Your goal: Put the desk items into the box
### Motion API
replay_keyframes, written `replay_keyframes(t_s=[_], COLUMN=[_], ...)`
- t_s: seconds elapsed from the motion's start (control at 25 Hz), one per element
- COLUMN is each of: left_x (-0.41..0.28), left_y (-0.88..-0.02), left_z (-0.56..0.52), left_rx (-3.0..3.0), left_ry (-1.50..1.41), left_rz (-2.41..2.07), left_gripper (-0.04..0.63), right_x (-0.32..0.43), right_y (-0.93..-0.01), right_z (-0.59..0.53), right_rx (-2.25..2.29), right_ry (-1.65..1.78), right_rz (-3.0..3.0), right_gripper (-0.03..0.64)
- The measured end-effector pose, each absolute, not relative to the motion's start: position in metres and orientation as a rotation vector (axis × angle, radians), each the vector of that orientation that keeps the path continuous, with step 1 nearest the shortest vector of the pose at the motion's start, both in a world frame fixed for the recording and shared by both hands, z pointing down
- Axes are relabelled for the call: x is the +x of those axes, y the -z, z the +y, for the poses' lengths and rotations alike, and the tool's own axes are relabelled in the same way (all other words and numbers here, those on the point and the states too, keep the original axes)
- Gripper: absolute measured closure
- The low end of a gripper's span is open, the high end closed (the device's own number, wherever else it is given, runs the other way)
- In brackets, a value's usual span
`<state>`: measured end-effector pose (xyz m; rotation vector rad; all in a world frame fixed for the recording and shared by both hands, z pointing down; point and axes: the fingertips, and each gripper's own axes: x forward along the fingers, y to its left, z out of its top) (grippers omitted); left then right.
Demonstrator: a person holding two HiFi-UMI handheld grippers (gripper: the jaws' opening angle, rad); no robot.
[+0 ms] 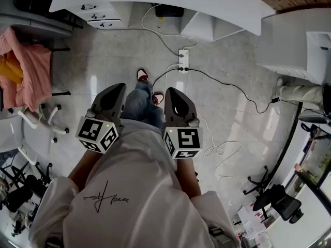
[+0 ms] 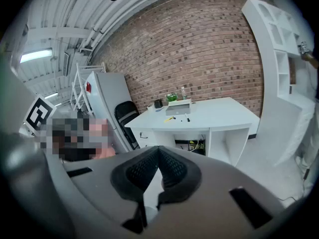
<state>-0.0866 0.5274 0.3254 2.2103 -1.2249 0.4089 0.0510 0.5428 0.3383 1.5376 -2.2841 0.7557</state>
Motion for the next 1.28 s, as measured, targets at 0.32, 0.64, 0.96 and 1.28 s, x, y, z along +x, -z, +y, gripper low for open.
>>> replay_keyframes(t_s=[0.32,0.64,0.96,1.28], left_x=[-0.080,-0.098,-0.099,-0.114], left_y=[-0.323,-0.313,-0.307,-0.311], left_z=[0.495,0.438,0.376,0.326], left_rx=[2.237,2.204,2.202,2.218], left_ry=[-0.397,-0.301,-0.229,-0.238], left_rz=[-1.296,-1.389,-1.388,-1.348], left_gripper=[0.591,0.591,0.591,0.592], right_x=[0.056,0.034,0.024,0.011], right_y=[-0.343,-0.325,-0.317,-0.319], right_z=[0.509,0.452,0.398,0.347], right_rx=[1.506,1.404,1.362,1.436], right_ry=[-0.734,-0.709,-0.675,-0.659], right_rz=[-2.324,-2.430,-2.417,-2.330], right_gripper=[0.594,0.592,0.592,0.591])
